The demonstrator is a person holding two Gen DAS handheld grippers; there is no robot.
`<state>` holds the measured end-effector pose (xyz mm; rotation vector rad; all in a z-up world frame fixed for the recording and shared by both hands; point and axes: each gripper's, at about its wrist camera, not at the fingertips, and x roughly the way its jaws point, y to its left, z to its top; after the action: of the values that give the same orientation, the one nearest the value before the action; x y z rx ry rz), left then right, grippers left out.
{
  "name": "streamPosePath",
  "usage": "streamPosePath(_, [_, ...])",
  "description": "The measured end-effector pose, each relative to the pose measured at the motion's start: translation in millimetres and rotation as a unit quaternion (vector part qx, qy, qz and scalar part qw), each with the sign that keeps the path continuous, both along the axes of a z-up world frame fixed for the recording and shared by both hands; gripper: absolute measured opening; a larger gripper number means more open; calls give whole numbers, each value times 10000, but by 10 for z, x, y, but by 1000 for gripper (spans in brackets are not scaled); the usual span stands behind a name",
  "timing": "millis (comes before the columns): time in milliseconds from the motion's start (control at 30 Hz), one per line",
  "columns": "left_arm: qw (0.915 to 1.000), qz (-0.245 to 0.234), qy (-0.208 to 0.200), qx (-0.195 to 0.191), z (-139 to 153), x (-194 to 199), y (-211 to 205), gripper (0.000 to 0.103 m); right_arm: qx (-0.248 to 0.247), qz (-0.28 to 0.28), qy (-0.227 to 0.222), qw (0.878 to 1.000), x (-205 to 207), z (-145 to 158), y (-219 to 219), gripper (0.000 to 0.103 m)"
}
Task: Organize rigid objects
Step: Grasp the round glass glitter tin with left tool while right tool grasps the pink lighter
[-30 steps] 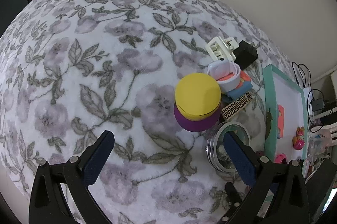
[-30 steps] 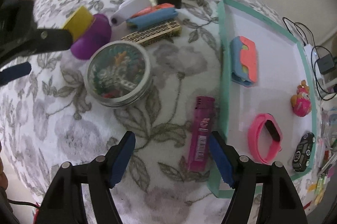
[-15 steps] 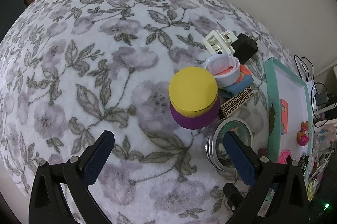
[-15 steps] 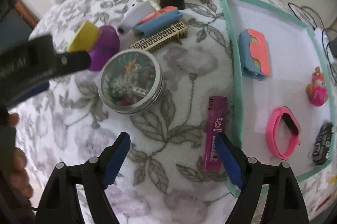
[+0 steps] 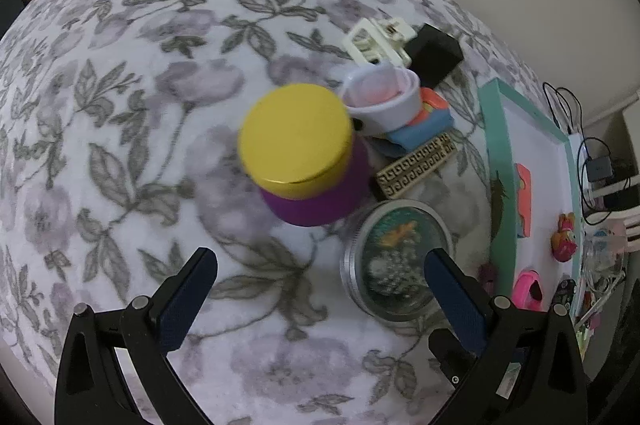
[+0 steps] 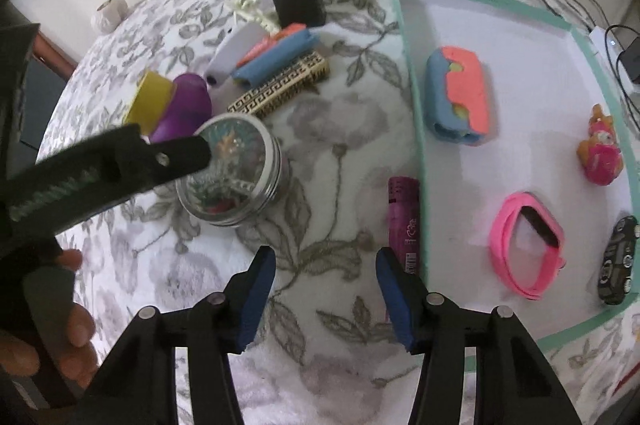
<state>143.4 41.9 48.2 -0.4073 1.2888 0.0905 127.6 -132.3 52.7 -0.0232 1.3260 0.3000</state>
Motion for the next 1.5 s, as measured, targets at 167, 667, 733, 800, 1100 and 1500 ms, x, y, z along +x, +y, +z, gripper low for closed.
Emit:
streamPosePath(167, [9997, -160, 70, -164, -100, 72, -188, 103, -41, 22, -21, 10000, 76, 49, -70, 54])
streamPosePath(667, [9965, -685, -167, 444, -161, 269, -636, 77, 37, -17, -26, 10000, -12, 106, -149, 53])
streamPosePath(733, [9957, -754, -203, 496, -162, 283, -707, 74, -11, -1, -30, 10000, -5, 91, -125, 52])
streamPosePath(800, [9955, -734, -209, 556, -155, 269, -723, 74, -172, 23, -54, 9998, -7, 80, -107, 51])
streamPosePath(1100, [9963, -488, -106, 702, -142, 218, -564, 74, -552, -24, -143, 9984, 7, 29, -144, 50])
streamPosePath(1500, [9964, -438, -75, 723, -142, 201, -536, 74, -1006, -17, -349, 9943, -8, -33, -123, 52])
